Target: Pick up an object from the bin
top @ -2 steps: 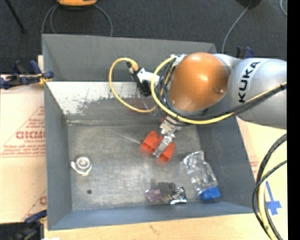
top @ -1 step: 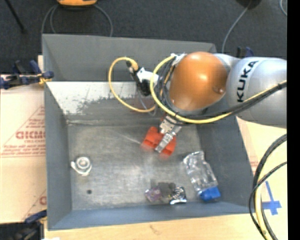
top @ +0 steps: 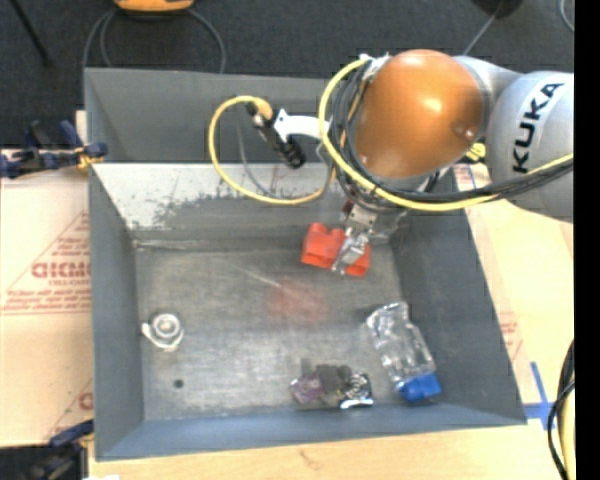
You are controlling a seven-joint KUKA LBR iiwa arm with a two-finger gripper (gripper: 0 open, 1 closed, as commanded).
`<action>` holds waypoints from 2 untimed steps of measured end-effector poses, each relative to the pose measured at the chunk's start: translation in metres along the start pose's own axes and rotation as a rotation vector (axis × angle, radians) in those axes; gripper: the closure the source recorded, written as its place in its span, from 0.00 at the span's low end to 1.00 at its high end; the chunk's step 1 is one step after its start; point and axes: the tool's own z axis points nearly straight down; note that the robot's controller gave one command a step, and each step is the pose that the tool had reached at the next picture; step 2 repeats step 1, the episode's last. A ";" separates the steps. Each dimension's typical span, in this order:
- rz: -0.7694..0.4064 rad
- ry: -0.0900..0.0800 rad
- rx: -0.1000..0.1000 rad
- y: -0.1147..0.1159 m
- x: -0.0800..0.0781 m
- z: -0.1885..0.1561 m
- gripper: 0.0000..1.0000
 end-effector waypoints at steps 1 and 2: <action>-0.025 0.005 0.000 0.000 0.004 -0.115 1.00; -0.025 0.005 0.000 0.000 0.004 -0.115 1.00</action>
Offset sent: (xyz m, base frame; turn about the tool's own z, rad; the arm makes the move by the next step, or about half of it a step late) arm 0.0016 -0.0011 0.1092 -0.0309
